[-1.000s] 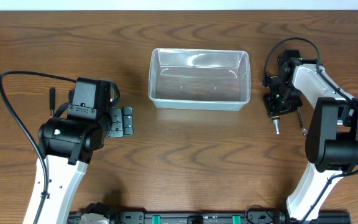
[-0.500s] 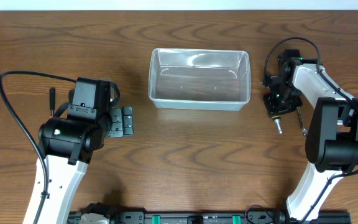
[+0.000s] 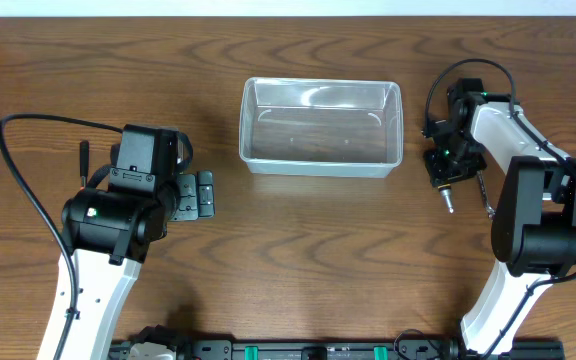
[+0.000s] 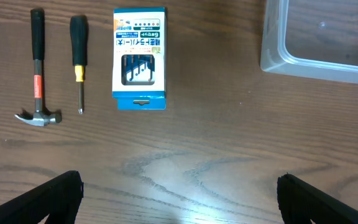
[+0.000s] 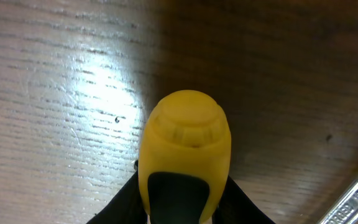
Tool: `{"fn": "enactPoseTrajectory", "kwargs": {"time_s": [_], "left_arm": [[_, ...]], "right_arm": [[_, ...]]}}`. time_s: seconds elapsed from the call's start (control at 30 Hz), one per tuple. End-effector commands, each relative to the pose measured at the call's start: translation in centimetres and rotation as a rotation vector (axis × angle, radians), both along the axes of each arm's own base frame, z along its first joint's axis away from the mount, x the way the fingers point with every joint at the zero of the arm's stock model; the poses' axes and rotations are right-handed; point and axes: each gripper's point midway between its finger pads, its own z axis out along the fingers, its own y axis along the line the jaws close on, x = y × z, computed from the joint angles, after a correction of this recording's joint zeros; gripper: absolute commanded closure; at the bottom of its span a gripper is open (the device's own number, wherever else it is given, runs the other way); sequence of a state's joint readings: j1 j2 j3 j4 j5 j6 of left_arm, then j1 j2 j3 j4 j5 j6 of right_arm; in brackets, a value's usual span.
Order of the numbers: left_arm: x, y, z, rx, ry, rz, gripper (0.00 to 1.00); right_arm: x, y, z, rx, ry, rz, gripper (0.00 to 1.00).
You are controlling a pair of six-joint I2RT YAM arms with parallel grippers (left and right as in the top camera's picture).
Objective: Pack container
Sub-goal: 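Lower the right gripper and grasp the yellow-black screwdriver, then carry the screwdriver with the right gripper and drop it into the container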
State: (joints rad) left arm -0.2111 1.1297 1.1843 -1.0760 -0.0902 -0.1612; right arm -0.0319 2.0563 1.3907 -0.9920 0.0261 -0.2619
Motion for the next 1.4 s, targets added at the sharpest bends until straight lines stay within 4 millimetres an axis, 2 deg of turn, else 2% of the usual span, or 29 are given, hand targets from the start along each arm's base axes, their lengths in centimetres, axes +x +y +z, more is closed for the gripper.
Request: {"fn": "enactPoseTrajectory", "kwargs": {"time_s": [0.0,0.2,0.37,0.43,0.5,0.63,0.73,0.8,0.9,1.0,1.1,1.23,1.37], "left_arm": [[0.2,0.4,0.3,0.005,-0.01,0.026,0.02],[0.2,0.4,0.3,0.005,-0.01,0.026,0.02],[0.1,0.4,0.3,0.005,-0.009,0.026,0.02],[0.1,0.4,0.3,0.005,-0.009,0.026,0.02],[0.1,0.4,0.3,0.005,-0.009,0.026,0.02],[0.1,0.4,0.3,0.005,-0.009,0.026,0.02],[0.1,0.4,0.3,0.005,-0.009,0.026,0.02],[0.1,0.4,0.3,0.005,-0.009,0.026,0.02],[0.1,0.4,0.3,0.005,-0.008,0.026,0.02],[0.1,0.4,0.3,0.005,-0.008,0.026,0.02],[0.1,0.4,0.3,0.005,-0.008,0.026,0.02],[0.1,0.4,0.3,0.005,-0.008,0.026,0.02],[0.1,0.4,0.3,0.006,-0.005,0.026,0.02]], "right_arm": [[1.9,0.0,1.8,0.014,-0.064,-0.022,0.99],[5.8,0.2,8.6,0.023,-0.265,-0.018,0.99],[7.2,1.3,15.1,0.027,-0.417,0.037,0.99],[7.3,3.1,17.4,0.047,-0.466,0.12,0.99],[6.9,5.6,19.4,0.061,-0.503,0.252,0.99],[5.4,12.1,21.7,0.072,-0.54,0.569,0.99],[3.6,17.6,21.7,0.091,-0.541,0.822,0.99],[2.6,20.4,21.1,0.098,-0.532,0.972,0.99],[1.9,23.2,19.8,0.112,-0.512,1.084,0.99],[2.3,24.6,17.2,0.142,-0.468,1.104,0.99],[2.7,25.5,13.5,0.206,-0.392,1.083,0.99],[4.2,25.5,9.3,0.237,-0.334,0.971,0.99],[4.6,25.5,6.9,0.288,-0.289,0.914,0.99]]}}
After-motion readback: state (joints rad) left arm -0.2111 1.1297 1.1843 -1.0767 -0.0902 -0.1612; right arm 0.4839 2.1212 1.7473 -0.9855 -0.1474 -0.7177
